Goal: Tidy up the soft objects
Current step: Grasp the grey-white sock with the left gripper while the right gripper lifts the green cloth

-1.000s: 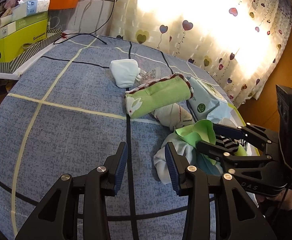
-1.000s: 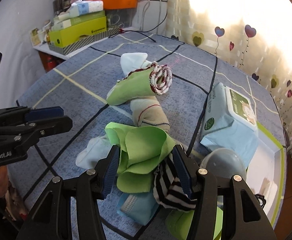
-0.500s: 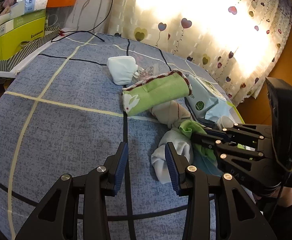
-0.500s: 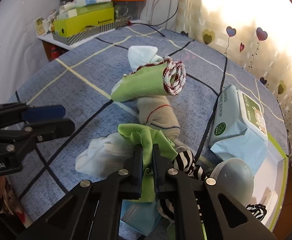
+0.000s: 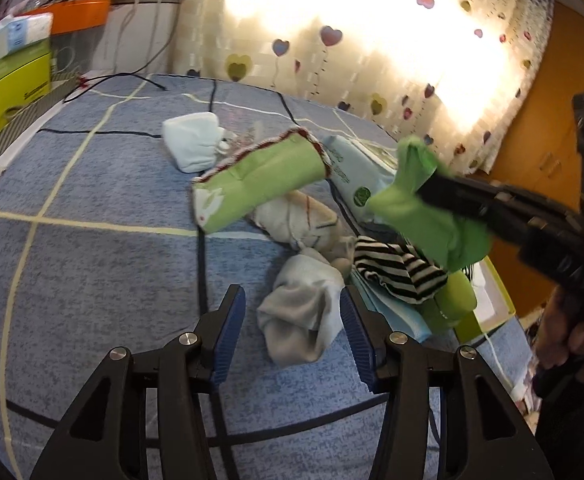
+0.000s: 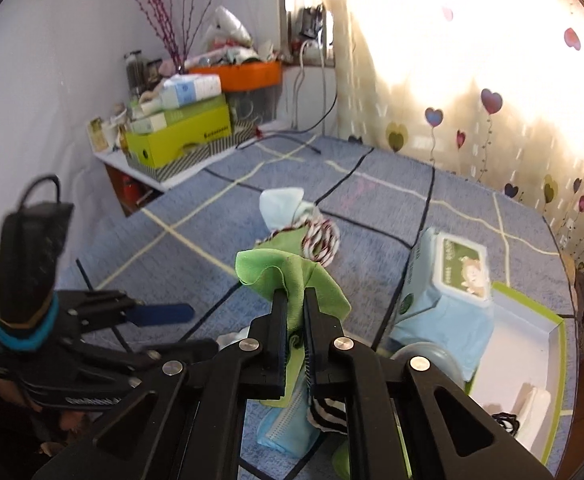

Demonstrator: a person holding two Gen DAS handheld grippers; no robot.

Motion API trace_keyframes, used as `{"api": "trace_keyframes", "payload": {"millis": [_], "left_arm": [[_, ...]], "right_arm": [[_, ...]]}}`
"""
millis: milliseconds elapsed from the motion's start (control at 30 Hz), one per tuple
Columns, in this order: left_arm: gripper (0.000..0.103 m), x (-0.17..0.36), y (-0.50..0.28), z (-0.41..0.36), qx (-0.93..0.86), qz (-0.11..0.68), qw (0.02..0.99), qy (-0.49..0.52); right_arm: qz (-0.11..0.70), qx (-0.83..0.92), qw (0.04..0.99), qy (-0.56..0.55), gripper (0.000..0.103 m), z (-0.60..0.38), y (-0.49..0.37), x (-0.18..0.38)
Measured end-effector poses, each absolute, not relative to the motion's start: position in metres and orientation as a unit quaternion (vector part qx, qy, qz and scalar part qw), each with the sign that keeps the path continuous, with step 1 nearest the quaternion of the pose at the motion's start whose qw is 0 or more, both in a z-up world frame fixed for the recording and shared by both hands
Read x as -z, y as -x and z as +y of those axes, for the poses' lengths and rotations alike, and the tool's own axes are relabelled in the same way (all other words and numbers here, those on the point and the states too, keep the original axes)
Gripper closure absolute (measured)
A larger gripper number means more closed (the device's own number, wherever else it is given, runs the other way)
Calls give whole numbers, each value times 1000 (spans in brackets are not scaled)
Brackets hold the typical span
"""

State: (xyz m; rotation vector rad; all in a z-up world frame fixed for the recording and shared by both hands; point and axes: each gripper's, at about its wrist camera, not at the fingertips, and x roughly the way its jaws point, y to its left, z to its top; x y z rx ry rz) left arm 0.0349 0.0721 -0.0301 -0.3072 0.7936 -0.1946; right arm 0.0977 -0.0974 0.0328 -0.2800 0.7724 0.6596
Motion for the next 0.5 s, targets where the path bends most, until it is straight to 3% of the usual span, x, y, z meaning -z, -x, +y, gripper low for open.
{"api": "trace_keyframes", "payload": {"millis": [500], "left_arm": [[53, 62, -67, 53, 98, 439, 882, 141]], "right_arm": [[355, -310, 874, 120, 96, -118, -89, -43]]}}
